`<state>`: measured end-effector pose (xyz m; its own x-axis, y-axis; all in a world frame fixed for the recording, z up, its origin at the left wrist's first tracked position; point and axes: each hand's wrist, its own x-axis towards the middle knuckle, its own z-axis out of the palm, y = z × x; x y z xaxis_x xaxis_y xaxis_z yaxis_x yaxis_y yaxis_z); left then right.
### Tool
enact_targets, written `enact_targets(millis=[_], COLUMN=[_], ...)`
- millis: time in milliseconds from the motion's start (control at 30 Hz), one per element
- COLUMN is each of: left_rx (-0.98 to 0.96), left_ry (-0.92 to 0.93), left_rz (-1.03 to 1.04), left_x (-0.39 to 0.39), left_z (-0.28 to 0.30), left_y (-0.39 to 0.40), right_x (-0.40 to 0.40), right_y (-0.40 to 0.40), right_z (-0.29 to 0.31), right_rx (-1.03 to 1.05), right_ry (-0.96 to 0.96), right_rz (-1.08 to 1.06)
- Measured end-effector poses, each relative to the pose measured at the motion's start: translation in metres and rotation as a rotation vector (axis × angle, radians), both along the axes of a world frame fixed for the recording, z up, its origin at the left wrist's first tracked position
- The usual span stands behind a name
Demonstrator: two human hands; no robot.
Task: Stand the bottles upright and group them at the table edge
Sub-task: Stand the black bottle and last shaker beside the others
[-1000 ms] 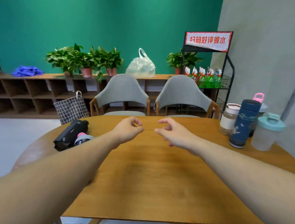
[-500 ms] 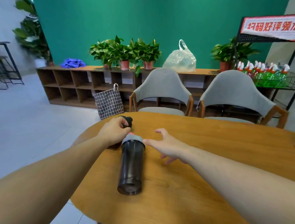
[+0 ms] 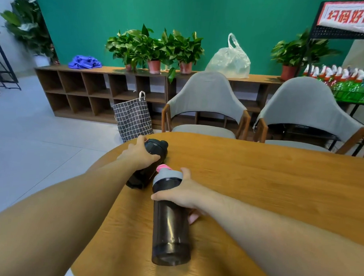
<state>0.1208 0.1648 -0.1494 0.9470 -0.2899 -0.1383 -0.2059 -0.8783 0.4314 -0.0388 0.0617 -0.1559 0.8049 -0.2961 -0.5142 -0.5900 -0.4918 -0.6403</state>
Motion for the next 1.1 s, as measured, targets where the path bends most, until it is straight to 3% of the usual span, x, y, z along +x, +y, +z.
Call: enact_targets(millis=[333, 533, 833, 1100], left_rx=[-0.101, -0.272, -0.580, -0.699], left_ry=[0.108, 0.095, 0.114, 0.128], left_rz=[0.074, 0.000, -0.147, -0.313], left_x=[0.021, 0.003, -0.057, -0.136], left_z=[-0.014, -0.002, 0.044, 0.064], left_y=[-0.023, -0.036, -0.063, -0.097], right_x=[-0.003, -0.017, -0.069, -0.143], right_y=[-0.049, -0.070, -0.109, -0.146], right_z=[-0.001, 0.009, 0.038, 0.060], right_rx=[0.083, 0.153, 0.038, -0.090], right_ry=[-0.067, -0.213, -0.506, -0.586], right_rz=[-0.093, -0.146, -0.178, -0.230])
